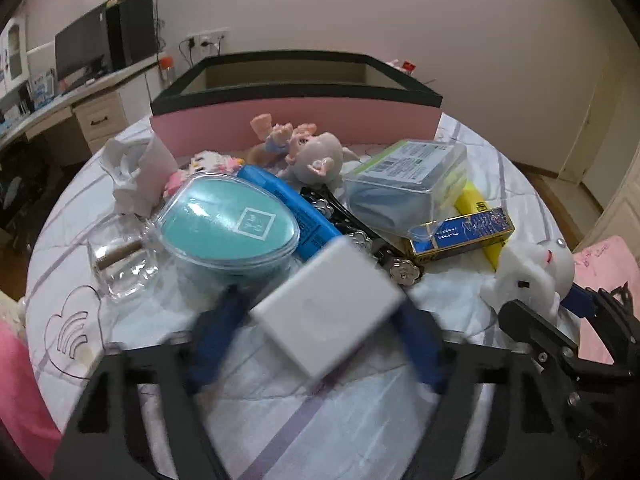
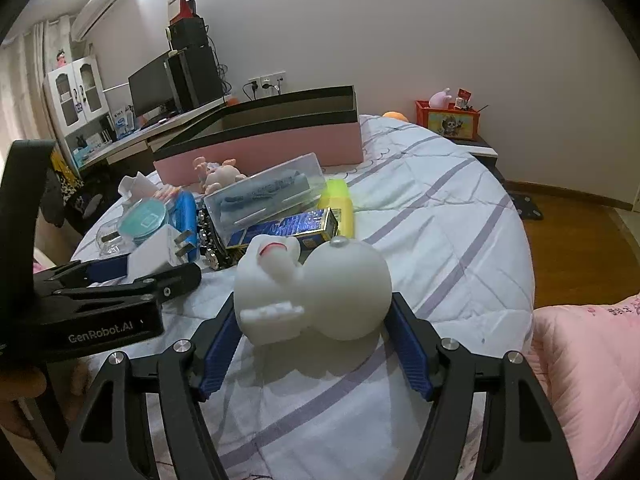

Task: Organize rigid objects
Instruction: 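Grasp the white charger with the left tool while the right tool grasps the white rabbit toy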

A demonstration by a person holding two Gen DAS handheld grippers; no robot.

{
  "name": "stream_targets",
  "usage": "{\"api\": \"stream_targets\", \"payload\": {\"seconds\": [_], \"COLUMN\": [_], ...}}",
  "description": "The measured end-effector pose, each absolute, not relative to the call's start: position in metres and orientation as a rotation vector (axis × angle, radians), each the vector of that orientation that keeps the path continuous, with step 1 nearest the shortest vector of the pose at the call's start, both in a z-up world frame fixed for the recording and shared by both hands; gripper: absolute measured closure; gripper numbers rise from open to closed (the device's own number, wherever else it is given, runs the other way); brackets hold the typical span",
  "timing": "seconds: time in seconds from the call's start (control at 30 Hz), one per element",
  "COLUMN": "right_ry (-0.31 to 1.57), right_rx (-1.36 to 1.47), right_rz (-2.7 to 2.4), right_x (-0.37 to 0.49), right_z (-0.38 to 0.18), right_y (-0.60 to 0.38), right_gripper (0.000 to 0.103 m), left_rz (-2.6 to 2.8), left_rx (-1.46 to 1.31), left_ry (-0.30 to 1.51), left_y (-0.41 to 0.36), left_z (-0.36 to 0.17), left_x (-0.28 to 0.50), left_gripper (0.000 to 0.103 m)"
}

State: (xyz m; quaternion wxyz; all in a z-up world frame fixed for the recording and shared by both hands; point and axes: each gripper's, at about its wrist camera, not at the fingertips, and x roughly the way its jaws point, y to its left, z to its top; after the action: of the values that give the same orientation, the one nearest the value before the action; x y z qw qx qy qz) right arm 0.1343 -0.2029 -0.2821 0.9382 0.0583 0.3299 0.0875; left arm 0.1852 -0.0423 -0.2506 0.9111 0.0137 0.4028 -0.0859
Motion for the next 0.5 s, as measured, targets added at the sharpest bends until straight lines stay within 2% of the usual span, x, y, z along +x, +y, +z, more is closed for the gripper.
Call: {"api": "stream_targets", "payload": {"seconds": [0.27,0.5], "right_ry": [0.671,0.659], "right_rx": [0.118,0.126], "right_rz": [0.146,0.135], "right_x": [0.137,0.132], "right_z": [-0.285,-0.276], "right_y": [-0.199,-0.196], "right_gripper": [0.03,0.034], "left_rz": [-0.237,-0.255], "left_rx": [0.026,0.04], "left_ry": [0.817,0.776], "left_y": [-0.028,-0.018], "left_z": [-0.245,-0.235], "left_x": [0.171,0.157], "left_gripper": [0.04,0.04]}}
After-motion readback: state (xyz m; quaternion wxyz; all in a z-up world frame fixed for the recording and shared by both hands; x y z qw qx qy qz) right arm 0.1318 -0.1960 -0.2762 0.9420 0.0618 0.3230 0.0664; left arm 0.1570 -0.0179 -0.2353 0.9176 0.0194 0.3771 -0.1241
